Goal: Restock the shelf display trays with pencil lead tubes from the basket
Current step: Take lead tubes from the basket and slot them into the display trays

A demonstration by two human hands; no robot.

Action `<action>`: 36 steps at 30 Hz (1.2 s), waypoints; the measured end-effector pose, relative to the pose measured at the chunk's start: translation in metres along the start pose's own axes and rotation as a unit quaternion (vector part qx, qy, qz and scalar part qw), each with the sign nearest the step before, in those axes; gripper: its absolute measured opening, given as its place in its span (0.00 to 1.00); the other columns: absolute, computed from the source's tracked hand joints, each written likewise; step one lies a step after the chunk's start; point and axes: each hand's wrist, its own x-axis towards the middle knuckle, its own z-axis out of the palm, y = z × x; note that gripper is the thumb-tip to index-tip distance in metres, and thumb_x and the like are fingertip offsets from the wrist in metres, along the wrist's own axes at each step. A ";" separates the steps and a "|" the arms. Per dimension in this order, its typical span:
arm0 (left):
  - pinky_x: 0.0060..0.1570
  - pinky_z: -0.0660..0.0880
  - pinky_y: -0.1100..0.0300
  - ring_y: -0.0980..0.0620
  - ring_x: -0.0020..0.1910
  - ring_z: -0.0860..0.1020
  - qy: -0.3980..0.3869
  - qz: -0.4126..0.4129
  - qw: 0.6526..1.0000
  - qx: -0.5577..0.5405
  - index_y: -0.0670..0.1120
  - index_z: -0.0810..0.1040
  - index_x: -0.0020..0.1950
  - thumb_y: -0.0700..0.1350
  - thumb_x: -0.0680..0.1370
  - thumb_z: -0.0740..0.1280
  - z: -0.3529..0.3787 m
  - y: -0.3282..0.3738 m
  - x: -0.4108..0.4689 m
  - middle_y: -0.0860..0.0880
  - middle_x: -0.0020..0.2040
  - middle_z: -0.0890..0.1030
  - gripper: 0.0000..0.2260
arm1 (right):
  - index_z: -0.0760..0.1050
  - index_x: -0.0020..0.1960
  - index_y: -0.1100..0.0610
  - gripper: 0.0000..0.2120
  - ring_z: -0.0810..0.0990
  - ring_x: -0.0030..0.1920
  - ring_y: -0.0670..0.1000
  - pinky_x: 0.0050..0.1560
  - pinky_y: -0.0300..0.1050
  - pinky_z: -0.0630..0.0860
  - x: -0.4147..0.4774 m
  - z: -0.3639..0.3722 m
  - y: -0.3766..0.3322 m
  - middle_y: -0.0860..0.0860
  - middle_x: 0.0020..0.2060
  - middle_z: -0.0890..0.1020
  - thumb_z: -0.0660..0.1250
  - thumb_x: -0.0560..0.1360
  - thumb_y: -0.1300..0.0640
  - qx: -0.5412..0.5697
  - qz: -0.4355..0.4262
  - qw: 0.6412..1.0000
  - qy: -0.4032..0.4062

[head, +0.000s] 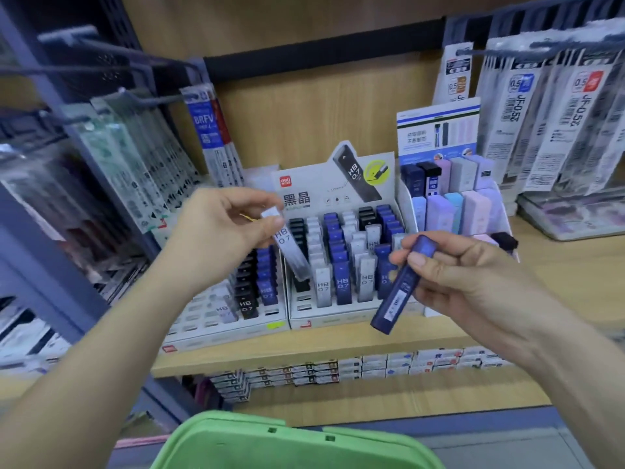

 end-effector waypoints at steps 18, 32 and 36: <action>0.41 0.73 0.75 0.64 0.37 0.79 -0.063 0.077 0.992 0.079 0.51 0.85 0.51 0.44 0.74 0.73 0.101 0.008 0.046 0.59 0.40 0.82 0.07 | 0.81 0.50 0.59 0.12 0.80 0.43 0.61 0.31 0.39 0.76 0.010 -0.027 -0.006 0.57 0.38 0.78 0.68 0.68 0.58 0.023 -0.030 0.994 0.099; 0.39 0.71 0.78 0.66 0.38 0.79 -0.130 0.052 0.978 0.157 0.55 0.85 0.44 0.47 0.69 0.77 0.112 -0.001 0.055 0.60 0.35 0.82 0.06 | 0.80 0.51 0.61 0.13 0.82 0.35 0.55 0.28 0.37 0.74 0.015 -0.041 -0.005 0.58 0.36 0.79 0.68 0.68 0.59 0.056 -0.018 0.995 0.084; 0.39 0.68 0.80 0.70 0.35 0.76 -0.152 0.073 0.963 0.210 0.52 0.85 0.48 0.47 0.71 0.75 0.111 0.004 0.058 0.63 0.35 0.80 0.06 | 0.80 0.50 0.61 0.08 0.83 0.35 0.55 0.27 0.37 0.74 0.014 -0.043 -0.007 0.58 0.36 0.79 0.67 0.72 0.61 0.056 -0.012 0.994 0.088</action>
